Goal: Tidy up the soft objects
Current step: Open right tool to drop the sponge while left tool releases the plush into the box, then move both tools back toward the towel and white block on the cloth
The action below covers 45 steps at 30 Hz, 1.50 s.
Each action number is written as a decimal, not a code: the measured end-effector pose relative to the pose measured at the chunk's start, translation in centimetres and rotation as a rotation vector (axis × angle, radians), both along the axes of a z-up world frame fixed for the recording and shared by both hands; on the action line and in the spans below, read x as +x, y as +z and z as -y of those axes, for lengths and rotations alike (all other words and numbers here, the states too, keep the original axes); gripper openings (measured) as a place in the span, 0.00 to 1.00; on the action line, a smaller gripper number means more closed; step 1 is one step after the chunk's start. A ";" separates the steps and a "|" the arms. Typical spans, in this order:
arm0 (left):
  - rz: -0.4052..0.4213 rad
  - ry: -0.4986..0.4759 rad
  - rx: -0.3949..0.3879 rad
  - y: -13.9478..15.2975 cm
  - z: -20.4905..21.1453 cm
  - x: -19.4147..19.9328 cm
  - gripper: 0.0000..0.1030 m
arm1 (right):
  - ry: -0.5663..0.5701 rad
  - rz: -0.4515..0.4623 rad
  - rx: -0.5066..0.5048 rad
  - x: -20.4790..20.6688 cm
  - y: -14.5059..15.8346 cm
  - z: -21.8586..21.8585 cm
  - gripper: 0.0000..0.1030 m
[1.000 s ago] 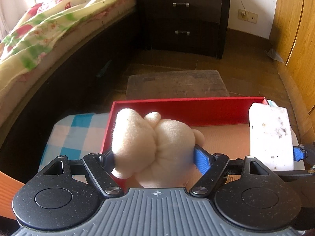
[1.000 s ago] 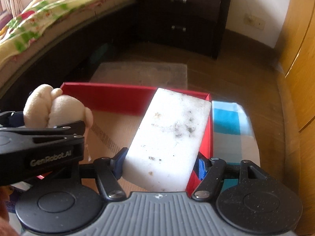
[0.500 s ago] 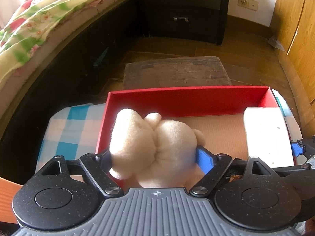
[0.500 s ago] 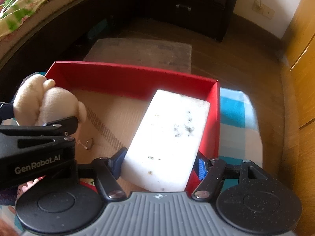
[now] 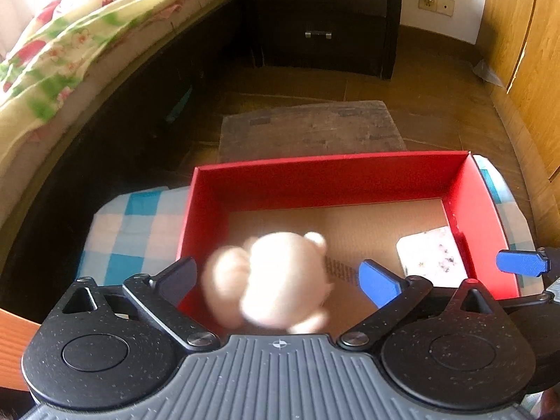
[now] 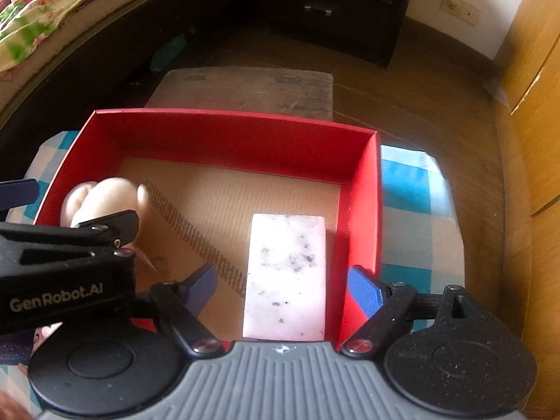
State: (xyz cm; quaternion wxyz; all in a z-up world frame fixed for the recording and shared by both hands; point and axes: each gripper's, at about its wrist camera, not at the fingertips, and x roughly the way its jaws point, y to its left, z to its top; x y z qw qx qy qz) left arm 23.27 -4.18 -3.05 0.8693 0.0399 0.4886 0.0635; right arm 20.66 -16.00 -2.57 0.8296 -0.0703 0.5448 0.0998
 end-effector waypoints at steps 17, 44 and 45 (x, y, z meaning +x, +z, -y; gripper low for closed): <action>0.070 -0.011 -0.007 4.3 0.9 -4.8 0.95 | 0.010 0.067 0.061 -4.5 4.8 0.9 0.60; 0.079 -0.088 -0.111 2.5 2.6 -18.6 0.95 | 0.011 0.067 0.164 -19.0 4.1 4.9 0.61; 0.063 -0.082 -0.125 2.1 2.3 -18.7 0.95 | 0.010 0.067 0.155 -19.3 3.8 5.1 0.61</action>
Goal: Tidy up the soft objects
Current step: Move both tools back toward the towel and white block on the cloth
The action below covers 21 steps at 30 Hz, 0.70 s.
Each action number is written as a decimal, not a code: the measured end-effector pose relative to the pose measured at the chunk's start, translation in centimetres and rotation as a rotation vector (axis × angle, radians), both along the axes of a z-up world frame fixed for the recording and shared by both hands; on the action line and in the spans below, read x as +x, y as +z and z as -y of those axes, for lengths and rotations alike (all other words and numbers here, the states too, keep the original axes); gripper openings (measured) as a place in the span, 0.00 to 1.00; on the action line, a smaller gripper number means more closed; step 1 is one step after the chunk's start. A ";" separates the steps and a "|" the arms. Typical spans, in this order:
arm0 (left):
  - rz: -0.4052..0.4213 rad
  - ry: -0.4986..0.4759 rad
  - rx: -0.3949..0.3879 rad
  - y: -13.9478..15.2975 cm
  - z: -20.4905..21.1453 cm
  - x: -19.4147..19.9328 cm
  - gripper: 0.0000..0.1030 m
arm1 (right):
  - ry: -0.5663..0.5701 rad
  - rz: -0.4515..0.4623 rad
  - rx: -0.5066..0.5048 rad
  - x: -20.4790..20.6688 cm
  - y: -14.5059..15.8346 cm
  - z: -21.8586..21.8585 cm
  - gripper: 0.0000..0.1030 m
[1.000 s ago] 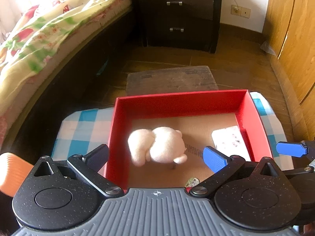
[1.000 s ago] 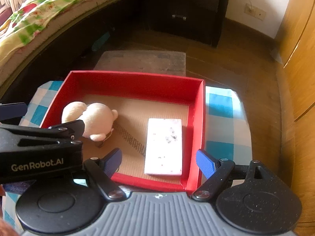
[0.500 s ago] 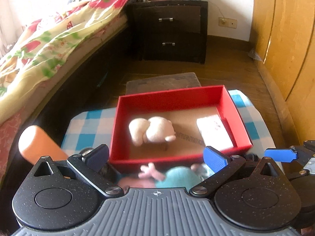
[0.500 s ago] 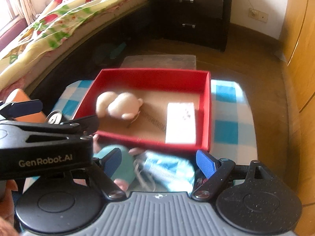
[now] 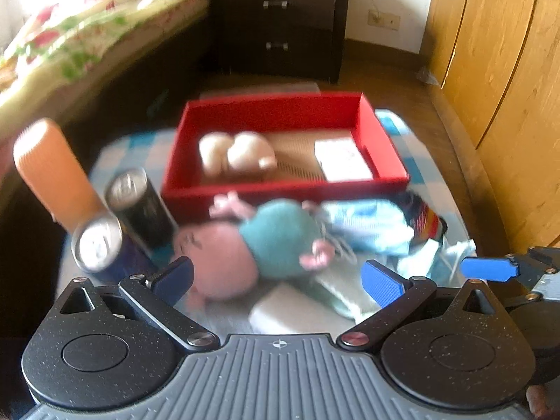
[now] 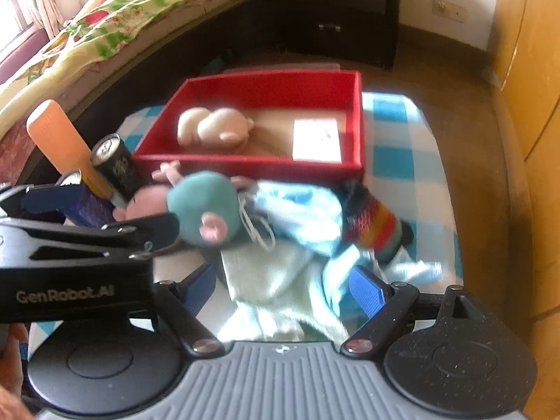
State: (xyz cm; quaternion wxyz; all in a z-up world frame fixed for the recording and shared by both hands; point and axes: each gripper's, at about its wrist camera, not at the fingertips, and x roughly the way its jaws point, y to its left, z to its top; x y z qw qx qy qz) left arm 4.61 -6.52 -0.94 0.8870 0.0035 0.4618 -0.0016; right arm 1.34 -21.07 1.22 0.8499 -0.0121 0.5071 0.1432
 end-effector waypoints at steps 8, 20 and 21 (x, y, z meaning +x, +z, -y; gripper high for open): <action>-0.085 0.021 -0.058 -2.8 -0.8 -0.8 0.95 | -0.005 -0.036 -0.053 -1.8 -2.4 1.3 0.61; -0.149 0.009 -0.087 -4.9 0.2 -0.1 0.95 | 0.025 -0.097 -0.056 -2.8 -4.4 1.7 0.61; -0.156 0.007 -0.087 -5.1 0.4 0.1 0.95 | 0.036 -0.101 -0.061 -2.8 -4.6 1.5 0.61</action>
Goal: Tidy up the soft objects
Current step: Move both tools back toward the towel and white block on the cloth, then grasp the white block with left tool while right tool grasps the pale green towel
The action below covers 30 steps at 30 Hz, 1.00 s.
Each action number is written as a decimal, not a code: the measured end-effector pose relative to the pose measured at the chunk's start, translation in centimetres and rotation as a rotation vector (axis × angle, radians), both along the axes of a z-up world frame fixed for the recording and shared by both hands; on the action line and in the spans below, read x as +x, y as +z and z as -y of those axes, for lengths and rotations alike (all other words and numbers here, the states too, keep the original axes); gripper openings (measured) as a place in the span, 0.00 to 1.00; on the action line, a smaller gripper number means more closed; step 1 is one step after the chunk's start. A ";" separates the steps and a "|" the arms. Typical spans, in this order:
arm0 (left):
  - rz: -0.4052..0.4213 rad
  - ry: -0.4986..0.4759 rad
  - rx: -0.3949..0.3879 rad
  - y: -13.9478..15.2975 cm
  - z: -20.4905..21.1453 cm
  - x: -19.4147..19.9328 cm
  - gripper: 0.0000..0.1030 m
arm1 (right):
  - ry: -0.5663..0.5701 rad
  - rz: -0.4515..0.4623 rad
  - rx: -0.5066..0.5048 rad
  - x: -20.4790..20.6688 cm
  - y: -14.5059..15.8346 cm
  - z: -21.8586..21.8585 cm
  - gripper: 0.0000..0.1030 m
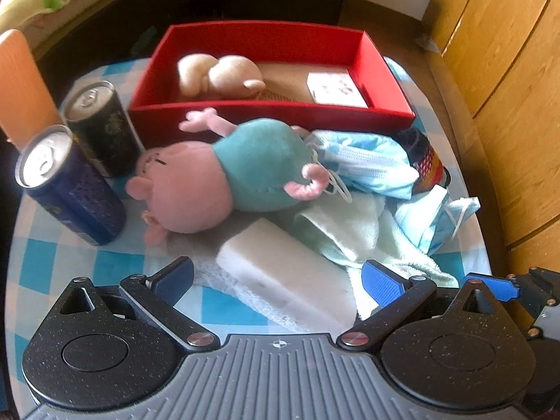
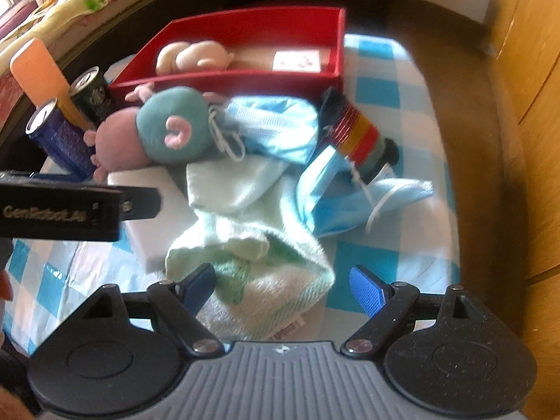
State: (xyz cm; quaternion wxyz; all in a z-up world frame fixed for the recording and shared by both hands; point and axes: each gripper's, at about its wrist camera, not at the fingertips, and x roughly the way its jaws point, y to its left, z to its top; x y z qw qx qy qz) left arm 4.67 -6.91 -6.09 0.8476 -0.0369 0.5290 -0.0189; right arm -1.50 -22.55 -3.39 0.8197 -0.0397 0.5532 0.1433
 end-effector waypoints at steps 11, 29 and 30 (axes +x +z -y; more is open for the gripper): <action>-0.087 0.025 -0.080 -2.3 -0.4 1.3 0.90 | 0.019 -0.052 0.020 0.6 -1.3 -0.2 0.63; -0.111 -0.012 -0.164 -2.9 1.0 1.6 0.34 | -0.010 -0.097 0.137 0.7 -0.9 1.4 0.29; -0.105 -0.013 -0.164 -2.8 1.0 1.6 0.34 | -0.017 -0.100 0.141 0.7 -0.9 1.5 0.29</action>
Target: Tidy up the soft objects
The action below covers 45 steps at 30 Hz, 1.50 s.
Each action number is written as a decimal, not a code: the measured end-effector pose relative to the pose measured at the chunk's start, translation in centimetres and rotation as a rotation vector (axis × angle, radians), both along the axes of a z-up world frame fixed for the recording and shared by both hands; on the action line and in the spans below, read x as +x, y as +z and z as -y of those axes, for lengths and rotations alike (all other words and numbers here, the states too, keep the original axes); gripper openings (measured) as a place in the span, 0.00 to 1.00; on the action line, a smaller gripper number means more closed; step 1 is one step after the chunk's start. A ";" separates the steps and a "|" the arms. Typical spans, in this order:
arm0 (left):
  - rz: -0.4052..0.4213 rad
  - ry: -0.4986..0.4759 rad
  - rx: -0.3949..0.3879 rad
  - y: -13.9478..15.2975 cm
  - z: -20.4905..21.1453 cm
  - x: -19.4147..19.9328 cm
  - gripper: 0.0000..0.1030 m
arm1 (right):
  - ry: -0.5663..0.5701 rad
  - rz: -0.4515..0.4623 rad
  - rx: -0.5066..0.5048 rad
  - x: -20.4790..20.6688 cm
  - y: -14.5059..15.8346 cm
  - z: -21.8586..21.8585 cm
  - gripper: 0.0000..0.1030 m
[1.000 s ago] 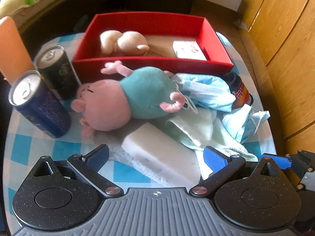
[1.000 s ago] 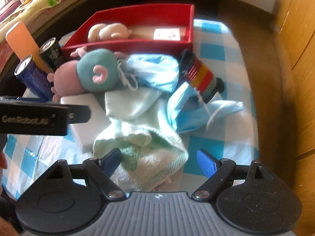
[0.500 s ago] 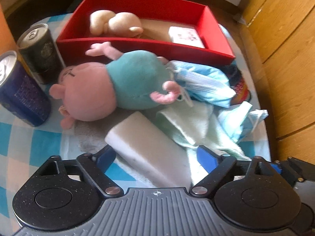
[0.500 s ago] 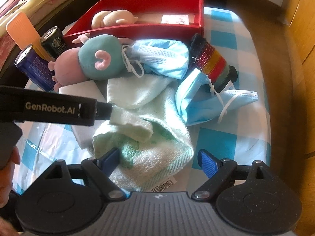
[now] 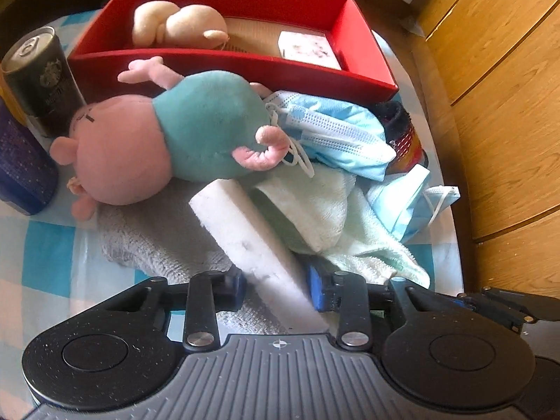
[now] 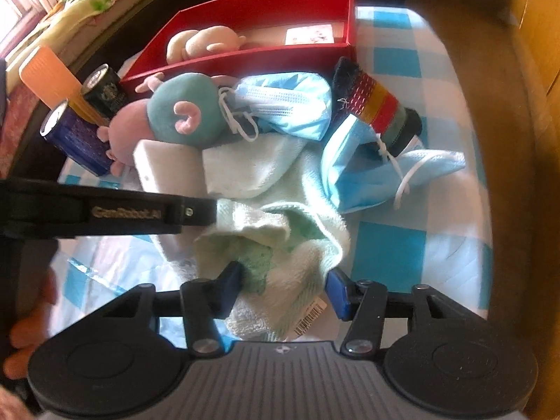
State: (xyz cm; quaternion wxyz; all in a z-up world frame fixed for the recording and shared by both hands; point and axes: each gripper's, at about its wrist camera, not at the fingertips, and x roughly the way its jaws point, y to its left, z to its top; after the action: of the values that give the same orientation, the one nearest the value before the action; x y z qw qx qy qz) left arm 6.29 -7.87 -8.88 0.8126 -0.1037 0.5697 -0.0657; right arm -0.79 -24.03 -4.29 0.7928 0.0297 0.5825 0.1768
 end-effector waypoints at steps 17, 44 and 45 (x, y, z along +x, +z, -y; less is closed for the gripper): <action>0.065 -0.001 -0.041 2.9 -2.9 -2.1 0.25 | -0.023 0.005 0.102 -0.5 1.7 1.0 0.00; -0.010 -0.037 0.007 0.4 -2.3 -2.0 0.26 | -0.007 -0.089 0.244 0.0 -0.3 -1.3 0.00; -0.004 -0.034 0.001 0.8 -2.6 -2.2 0.26 | -0.008 -0.088 0.256 0.0 0.0 -1.0 0.00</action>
State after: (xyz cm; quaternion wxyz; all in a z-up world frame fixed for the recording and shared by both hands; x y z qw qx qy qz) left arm 4.12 -5.30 -8.12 0.8103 -0.0937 0.5730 -0.0792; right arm -0.81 -23.01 -4.29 0.7569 0.1408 0.5893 0.2450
